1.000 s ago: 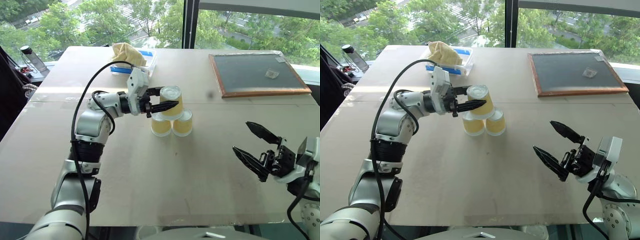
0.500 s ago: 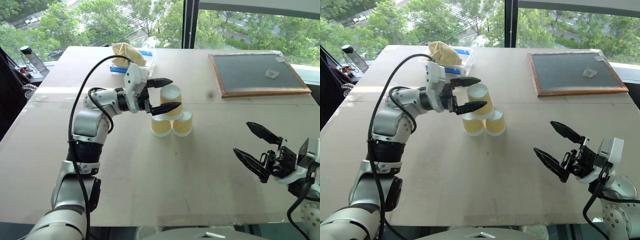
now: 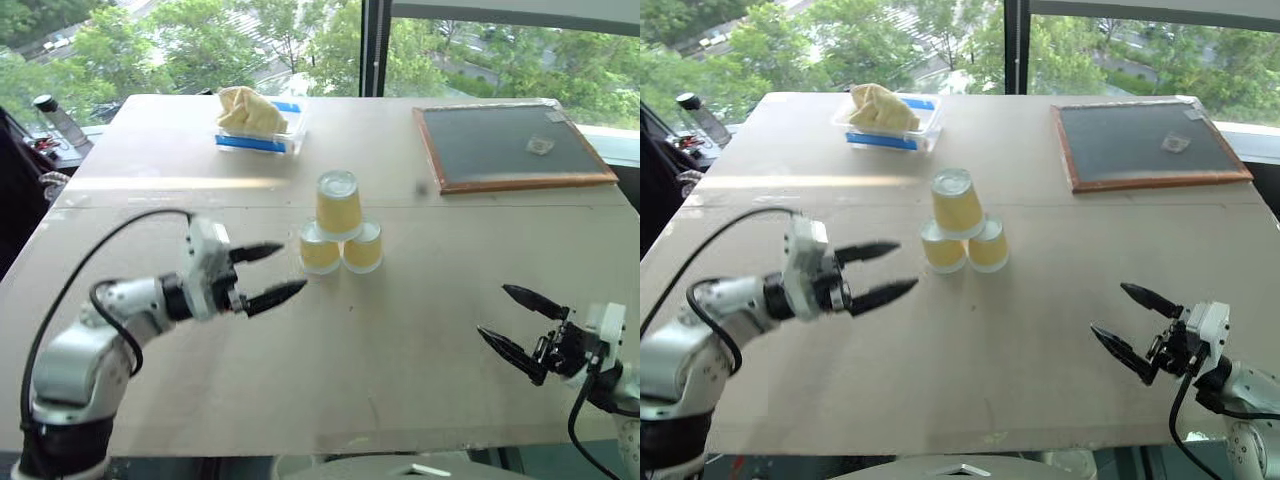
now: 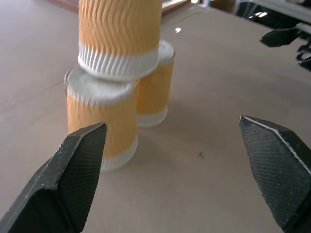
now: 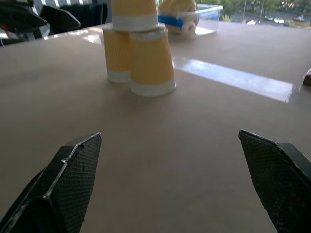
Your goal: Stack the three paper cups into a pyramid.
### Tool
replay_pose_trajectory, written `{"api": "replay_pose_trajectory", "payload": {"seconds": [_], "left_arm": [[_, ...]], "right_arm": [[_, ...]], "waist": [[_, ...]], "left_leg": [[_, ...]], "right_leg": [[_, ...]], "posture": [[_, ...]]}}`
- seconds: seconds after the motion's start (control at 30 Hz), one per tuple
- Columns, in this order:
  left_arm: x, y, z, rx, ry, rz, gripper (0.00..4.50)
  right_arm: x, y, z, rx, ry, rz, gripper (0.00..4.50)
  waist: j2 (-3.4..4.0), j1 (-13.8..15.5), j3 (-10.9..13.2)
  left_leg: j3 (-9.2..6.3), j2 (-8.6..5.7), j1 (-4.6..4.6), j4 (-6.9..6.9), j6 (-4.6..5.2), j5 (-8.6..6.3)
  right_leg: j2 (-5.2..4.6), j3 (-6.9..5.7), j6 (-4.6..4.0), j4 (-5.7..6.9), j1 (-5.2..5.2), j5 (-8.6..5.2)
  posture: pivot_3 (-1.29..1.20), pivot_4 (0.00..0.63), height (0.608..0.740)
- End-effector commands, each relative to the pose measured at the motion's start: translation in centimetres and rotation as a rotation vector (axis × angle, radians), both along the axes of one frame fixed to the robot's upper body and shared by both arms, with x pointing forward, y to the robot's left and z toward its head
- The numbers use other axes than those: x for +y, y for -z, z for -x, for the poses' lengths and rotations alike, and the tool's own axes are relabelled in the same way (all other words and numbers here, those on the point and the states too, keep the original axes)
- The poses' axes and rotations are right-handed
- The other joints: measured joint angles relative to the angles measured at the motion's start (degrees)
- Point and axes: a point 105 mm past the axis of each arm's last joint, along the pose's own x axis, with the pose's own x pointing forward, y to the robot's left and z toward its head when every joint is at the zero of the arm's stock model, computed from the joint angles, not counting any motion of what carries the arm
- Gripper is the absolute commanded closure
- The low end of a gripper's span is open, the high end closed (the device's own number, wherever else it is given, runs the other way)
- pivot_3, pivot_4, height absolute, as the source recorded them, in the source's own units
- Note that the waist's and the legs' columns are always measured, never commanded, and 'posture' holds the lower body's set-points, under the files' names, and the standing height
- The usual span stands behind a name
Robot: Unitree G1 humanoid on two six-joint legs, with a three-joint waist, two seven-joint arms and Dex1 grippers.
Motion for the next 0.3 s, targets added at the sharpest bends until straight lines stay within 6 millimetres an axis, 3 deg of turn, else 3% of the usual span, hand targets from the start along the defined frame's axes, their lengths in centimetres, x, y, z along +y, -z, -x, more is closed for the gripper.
{"api": "replay_pose_trajectory", "payload": {"seconds": [0.03,0.1,0.3], "left_arm": [[1.1,2.0,0.7,-0.077,-0.142,-0.096,0.04],[1.3,4.0,1.5,-0.062,-0.178,-0.137,0.04],[0.9,7.8,2.8,-0.001,-0.195,-0.134,0.04]], "right_arm": [[-0.2,0.7,-0.3,0.016,-0.011,0.076,0.00],[-0.3,0.8,-0.7,0.027,-0.008,0.072,0.00],[-0.4,1.9,-1.1,0.085,-0.013,0.053,0.00]], "waist": [[0.07,0.48,-0.02],[0.01,0.52,-0.05],[0.06,1.07,-0.06]], "left_leg": [[0.03,0.00,0.04,0.01,0.00,0.00],[0.07,0.00,0.11,0.04,0.00,0.00],[0.10,0.01,0.08,0.03,0.00,0.00]], "right_leg": [[-0.02,0.02,0.01,-0.01,0.02,0.00],[0.00,0.05,0.11,0.03,0.05,-0.06],[0.02,0.05,0.00,0.04,0.03,0.00]], "posture": [[0.00,0.150,0.740],[0.00,0.150,0.740],[0.00,0.150,0.740]]}}
